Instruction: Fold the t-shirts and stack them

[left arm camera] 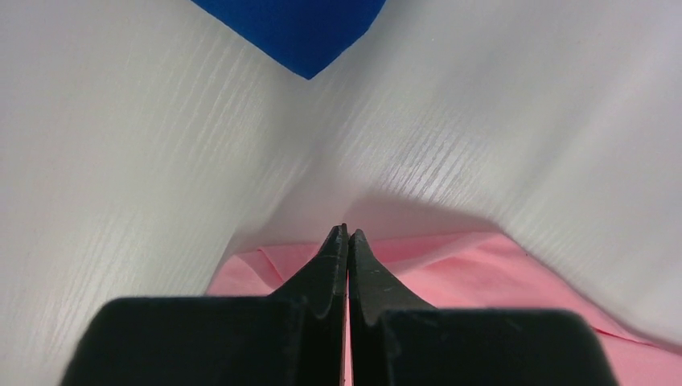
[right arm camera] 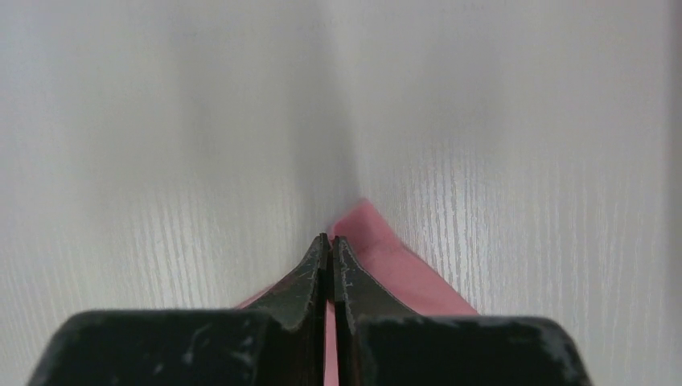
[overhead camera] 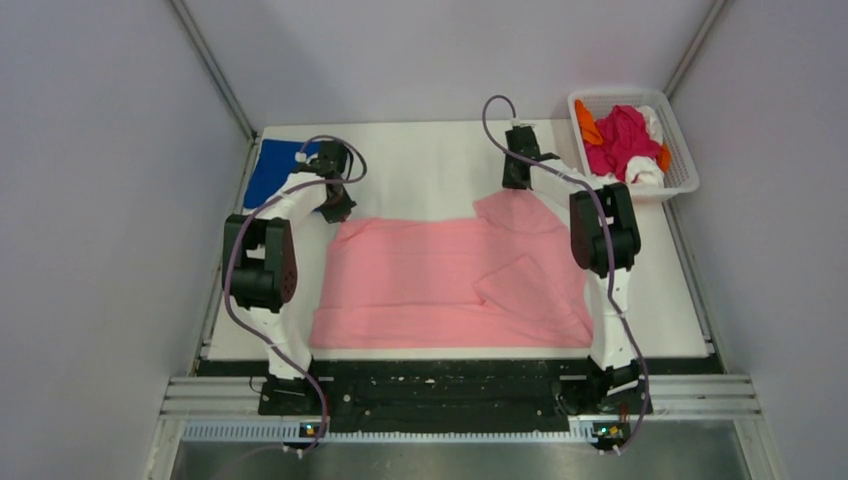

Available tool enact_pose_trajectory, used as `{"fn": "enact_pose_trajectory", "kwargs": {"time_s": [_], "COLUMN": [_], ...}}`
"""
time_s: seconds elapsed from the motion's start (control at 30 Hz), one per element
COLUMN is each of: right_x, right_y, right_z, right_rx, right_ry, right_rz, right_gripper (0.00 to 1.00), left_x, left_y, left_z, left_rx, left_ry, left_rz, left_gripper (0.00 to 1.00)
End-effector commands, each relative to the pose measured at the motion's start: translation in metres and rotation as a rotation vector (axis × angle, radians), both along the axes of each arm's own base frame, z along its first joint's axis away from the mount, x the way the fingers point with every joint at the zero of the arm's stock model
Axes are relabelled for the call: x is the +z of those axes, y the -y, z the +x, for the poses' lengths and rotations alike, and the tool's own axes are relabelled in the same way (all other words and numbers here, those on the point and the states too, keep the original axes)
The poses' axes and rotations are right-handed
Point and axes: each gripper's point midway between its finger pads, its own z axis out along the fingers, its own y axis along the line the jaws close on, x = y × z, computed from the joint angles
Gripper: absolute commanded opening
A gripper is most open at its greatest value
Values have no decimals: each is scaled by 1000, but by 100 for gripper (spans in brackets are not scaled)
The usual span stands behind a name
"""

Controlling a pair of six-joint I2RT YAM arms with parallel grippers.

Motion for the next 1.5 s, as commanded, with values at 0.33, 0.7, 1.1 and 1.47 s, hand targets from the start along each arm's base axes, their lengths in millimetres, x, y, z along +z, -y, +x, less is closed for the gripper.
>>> {"fn": "enact_pose_trajectory", "kwargs": {"time_s": [0.33,0.7,1.1,1.47], "right_x": [85,109,118,112], "right_y": [2,9,19,33], "right_z": [-52,-165,-254,-308], "right_rx": [29,20,35,27], "right_ry": [183,206,186,122], "right_rz": [64,93,153,216], "right_gripper": [0,0,0,0], "left_x": [35,40,40,24], "left_y": [16,8,-11,-16], "left_z": [-28,-76,-126,-157], "left_rx": [-52,-34,36,60], "left_ry": [100,122,140,128], "left_rz": [-30,-12,16,1], "left_gripper": [0,0,0,0]}}
